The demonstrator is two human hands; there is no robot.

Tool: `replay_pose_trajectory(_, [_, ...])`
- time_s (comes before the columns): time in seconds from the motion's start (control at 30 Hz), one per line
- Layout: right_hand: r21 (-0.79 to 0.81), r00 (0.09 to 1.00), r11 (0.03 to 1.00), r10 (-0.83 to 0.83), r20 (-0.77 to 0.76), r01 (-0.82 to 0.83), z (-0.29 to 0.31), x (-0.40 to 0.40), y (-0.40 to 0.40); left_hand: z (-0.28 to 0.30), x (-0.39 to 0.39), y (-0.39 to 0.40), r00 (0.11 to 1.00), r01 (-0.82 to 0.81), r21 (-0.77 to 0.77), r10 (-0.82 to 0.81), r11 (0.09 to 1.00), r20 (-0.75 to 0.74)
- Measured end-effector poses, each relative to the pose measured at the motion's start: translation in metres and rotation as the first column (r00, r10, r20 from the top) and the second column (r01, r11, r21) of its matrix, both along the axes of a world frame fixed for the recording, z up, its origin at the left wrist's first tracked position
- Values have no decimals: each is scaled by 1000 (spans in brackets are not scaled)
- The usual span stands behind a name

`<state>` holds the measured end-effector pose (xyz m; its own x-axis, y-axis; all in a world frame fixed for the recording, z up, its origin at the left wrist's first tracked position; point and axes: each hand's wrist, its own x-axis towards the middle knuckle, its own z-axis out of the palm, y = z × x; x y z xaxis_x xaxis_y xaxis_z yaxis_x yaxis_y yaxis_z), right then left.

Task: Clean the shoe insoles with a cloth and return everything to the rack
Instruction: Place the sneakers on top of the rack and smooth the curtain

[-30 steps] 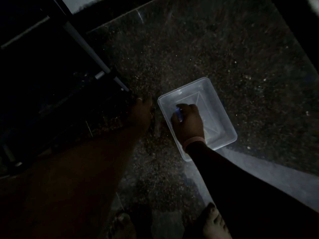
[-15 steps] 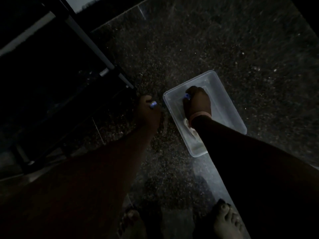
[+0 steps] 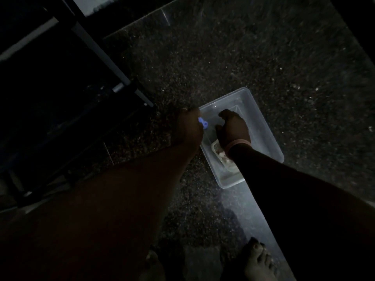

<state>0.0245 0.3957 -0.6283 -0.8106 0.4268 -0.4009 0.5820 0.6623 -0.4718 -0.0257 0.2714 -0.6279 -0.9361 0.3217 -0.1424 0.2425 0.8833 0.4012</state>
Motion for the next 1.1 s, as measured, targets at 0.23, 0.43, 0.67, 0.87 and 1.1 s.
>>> replay_pose_trajectory(0.23, [-60, 991, 989, 134, -24, -136, 2, -19, -22, -9, -4, 8, 992, 79, -171, -60, 982, 113])
replay_pose_trajectory(0.43, [-33, 971, 971, 237, -13, -238, -2, -11, -23, -9, -13, 6, 986, 110, -212, -80, 971, 146])
replay_pose_trajectory(0.67, [105, 993, 987, 121, -4, -120, -7, -23, -8, -5, -24, 5, 969, 195, -196, -158, 961, 189])
replay_pose_trajectory(0.87, [17, 999, 999, 32, -8, -32, 2, -18, -11, -6, -13, -2, 984, 164, -172, -149, 971, 97])
replay_pose_trajectory(1.1, [388, 994, 915, -105, -41, 113, 8, 30, 29, 7, 48, 1, 925, -292, -85, 304, 953, 229])
